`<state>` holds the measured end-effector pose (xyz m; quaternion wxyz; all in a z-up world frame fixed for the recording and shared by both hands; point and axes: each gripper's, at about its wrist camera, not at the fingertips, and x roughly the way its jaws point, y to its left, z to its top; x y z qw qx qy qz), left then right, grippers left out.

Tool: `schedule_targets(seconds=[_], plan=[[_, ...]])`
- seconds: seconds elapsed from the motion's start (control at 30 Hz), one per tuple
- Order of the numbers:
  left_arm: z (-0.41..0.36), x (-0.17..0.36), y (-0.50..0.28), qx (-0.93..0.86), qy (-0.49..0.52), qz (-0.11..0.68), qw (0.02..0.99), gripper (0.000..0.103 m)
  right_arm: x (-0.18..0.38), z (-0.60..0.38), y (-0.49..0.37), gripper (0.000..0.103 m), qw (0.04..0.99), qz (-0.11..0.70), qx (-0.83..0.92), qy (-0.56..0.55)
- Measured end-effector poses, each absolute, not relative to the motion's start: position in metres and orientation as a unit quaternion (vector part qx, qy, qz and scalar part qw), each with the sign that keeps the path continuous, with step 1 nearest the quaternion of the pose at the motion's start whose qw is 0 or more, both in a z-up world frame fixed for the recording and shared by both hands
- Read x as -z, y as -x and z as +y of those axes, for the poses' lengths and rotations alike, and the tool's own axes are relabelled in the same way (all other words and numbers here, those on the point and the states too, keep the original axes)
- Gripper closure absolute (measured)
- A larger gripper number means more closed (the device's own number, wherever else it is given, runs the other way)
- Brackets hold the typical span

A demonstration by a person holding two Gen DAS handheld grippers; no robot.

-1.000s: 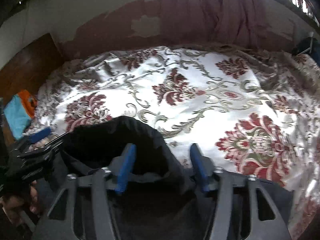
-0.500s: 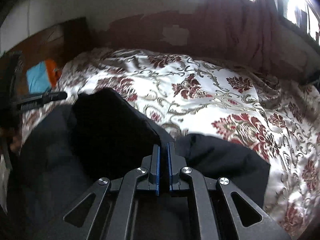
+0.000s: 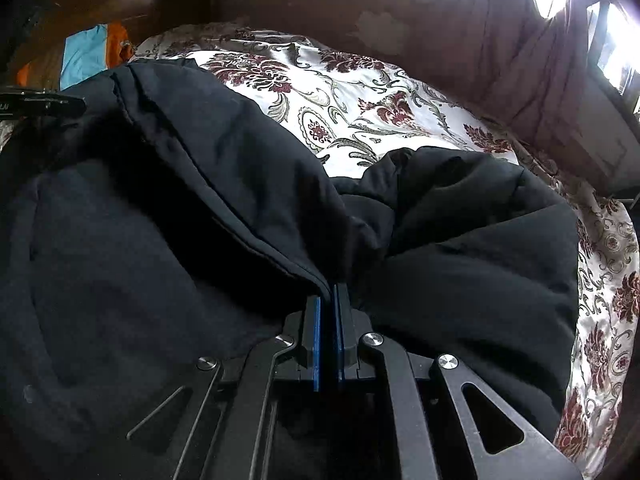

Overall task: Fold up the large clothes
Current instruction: 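Grasp the jacket hem with the left tool while the right tool grasps the hem, then lift the hem with both tools and fold it toward the fur collar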

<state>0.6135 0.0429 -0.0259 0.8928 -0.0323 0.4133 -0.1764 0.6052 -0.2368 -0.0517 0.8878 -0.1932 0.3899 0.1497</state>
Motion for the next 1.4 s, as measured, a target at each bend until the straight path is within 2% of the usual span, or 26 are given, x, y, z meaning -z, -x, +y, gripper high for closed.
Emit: schedule_targets(seconds=[0.13,0.37,0.5,0.63,0.83,0.97,1.13,1.23,1.33,1.4], plan=[[0.046,0.023,-0.613,0.18,0.064,0.417,0.889,0.101,0.024,-0.248,-0.602,0.093,0.893,0.385,-0.171,0.158],[0.029,-0.026,-0.643,0.18,0.073,0.333,0.923,0.101,-0.026,-0.262,-0.617,0.093,0.907,0.357,-0.212,0.063],[0.003,-0.023,-0.697,0.163,0.062,0.363,0.915,0.101,-0.04,-0.261,-0.645,0.092,0.911,0.354,-0.213,-0.008],[-0.005,0.007,-0.731,0.144,0.091,0.429,0.887,0.101,-0.016,-0.247,-0.669,0.092,0.894,0.393,-0.215,-0.03],[-0.014,0.049,-0.697,0.202,0.039,0.443,0.873,0.101,0.055,-0.224,-0.666,0.092,0.851,0.467,-0.243,0.003],[-0.022,0.074,-0.687,0.229,0.013,0.48,0.847,0.101,0.094,-0.216,-0.681,0.092,0.82,0.518,-0.243,0.012],[-0.044,0.101,-0.695,0.197,-0.035,0.513,0.835,0.1,0.12,-0.198,-0.686,0.097,0.833,0.51,-0.212,0.042],[-0.049,0.111,-0.701,0.179,-0.038,0.522,0.833,0.1,0.112,-0.197,-0.675,0.097,0.846,0.488,-0.21,0.048],[-0.053,0.108,-0.696,0.17,-0.048,0.509,0.843,0.1,0.095,-0.206,-0.658,0.094,0.861,0.462,-0.211,0.025],[-0.048,0.1,-0.689,0.17,-0.038,0.5,0.848,0.1,0.081,-0.21,-0.646,0.089,0.873,0.444,-0.199,0.019]])
